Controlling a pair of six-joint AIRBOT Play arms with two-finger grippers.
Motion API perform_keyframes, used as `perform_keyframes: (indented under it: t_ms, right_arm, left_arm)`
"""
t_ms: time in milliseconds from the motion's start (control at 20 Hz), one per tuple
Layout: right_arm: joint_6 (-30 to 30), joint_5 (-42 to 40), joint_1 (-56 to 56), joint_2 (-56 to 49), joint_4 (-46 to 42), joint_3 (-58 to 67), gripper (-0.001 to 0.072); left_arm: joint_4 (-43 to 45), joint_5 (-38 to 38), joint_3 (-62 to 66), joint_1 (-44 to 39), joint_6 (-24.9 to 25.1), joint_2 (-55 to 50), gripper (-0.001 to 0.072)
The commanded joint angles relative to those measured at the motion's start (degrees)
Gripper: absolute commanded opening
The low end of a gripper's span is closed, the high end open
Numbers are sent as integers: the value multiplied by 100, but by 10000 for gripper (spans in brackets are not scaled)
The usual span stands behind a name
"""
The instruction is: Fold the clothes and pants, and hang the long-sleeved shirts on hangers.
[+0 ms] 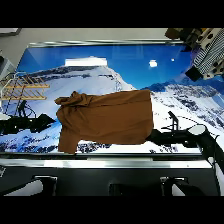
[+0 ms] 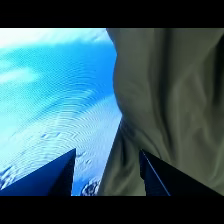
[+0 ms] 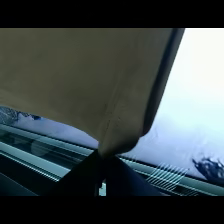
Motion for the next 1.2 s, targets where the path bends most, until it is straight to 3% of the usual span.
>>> perform_keyframes:
  t_ms: [0,300,350,400,450,650,850,1000,1150]
  right_arm:
    - [-7,249,2,94,94,-2,31]
    - [-26,286,4,94,435,-2,31]
    - [-87,308,4,94,557,-2,31]
    - [-190,341,4,94,715,-2,30]
    - [-313,369,4,107,944,7,30]
    - [-710,380,2,433,1794,673,29]
    - [-566,435,4,994,2157,2599,28]
    - [-243,343,2,1563,2072,4304,28]
    - [483,-61,2,2122,1342,5912,28]
  left_arm:
    - [-769,181,-44,-101,518,-289,466]
    - [-964,313,-44,-640,599,-758,452]
    - [-1010,310,-39,-699,601,-769,340]
    - [-1102,289,-24,-699,601,-754,92]
    - [-1274,251,17,-662,601,-706,21]
    - [-1530,-179,651,-472,564,-260,20]
    - [-1512,-793,1937,-426,114,750,19]
    - [-868,-769,3204,-317,-990,1869,19]
    - [348,-671,4433,-116,-2144,2940,19]
